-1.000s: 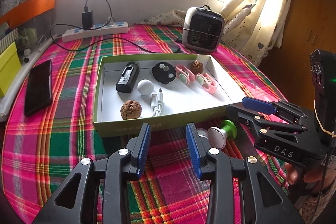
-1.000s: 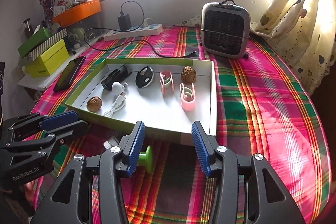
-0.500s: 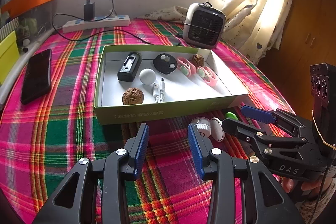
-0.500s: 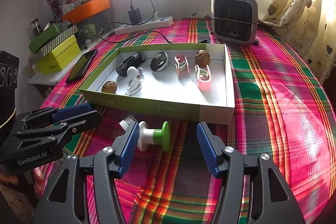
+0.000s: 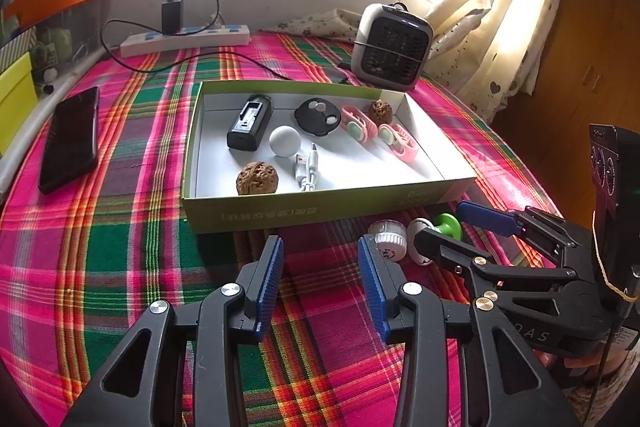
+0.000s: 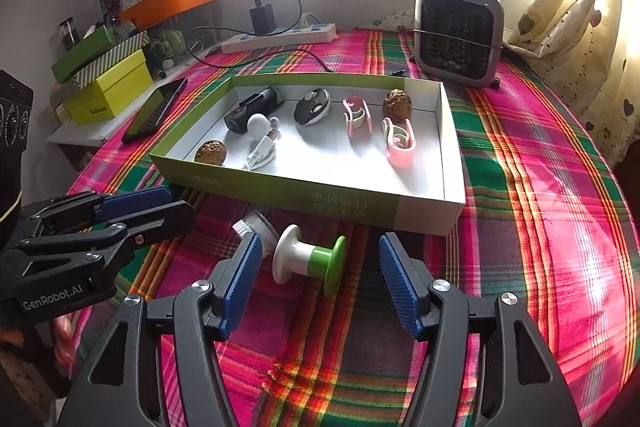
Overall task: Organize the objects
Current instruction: 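Move the right tool to the green-and-white spool and close on it, then close the left tool on the white round container while the right tool holds the spool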
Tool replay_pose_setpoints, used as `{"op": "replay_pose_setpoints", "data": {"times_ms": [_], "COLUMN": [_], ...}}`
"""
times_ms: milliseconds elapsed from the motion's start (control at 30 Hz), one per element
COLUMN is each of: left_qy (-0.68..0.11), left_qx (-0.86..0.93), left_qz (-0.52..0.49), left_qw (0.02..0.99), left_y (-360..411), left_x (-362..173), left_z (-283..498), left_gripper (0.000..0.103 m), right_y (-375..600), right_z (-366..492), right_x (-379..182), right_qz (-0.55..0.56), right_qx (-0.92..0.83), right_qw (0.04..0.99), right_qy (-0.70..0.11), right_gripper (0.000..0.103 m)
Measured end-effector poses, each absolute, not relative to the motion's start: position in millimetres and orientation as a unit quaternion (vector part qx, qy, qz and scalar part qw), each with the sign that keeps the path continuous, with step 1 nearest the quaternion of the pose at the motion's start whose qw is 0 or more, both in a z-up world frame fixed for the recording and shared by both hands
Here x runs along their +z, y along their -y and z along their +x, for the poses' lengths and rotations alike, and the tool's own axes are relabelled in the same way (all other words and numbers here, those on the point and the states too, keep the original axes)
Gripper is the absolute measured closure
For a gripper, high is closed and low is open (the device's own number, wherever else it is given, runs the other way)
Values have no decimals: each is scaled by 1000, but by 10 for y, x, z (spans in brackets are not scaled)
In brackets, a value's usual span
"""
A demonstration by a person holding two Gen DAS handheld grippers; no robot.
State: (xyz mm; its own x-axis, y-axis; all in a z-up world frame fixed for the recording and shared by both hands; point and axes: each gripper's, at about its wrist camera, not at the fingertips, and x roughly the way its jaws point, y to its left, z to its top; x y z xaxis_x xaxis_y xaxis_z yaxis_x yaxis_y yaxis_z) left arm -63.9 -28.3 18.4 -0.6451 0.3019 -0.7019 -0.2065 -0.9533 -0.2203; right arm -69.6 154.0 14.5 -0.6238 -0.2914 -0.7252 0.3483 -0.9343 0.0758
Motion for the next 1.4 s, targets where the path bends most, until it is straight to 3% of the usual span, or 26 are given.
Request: {"op": "replay_pose_setpoints", "data": {"times_ms": [367, 433, 700, 1400], "left_qy": [64, 65, 67, 35], "left_qx": [901, 899, 894, 886], "left_qz": [-403, -404, -406, -424], "left_qw": [151, 155, 174, 185], "left_y": [230, 208, 120, -165], "left_x": [163, 158, 146, 88], "left_z": [-664, -668, -683, -801], "left_gripper": [66, 66, 62, 60], "right_y": [-1539, -1545, -1552, -1780], "right_z": [-733, -733, -711, -723], "right_x": [83, 84, 99, 112], "right_qz": [407, 407, 401, 400], "right_qx": [-896, -897, -897, -901], "right_qw": [172, 172, 181, 168], "right_qy": [-36, -36, -41, -27], "right_gripper": [43, 53, 70, 70]}}
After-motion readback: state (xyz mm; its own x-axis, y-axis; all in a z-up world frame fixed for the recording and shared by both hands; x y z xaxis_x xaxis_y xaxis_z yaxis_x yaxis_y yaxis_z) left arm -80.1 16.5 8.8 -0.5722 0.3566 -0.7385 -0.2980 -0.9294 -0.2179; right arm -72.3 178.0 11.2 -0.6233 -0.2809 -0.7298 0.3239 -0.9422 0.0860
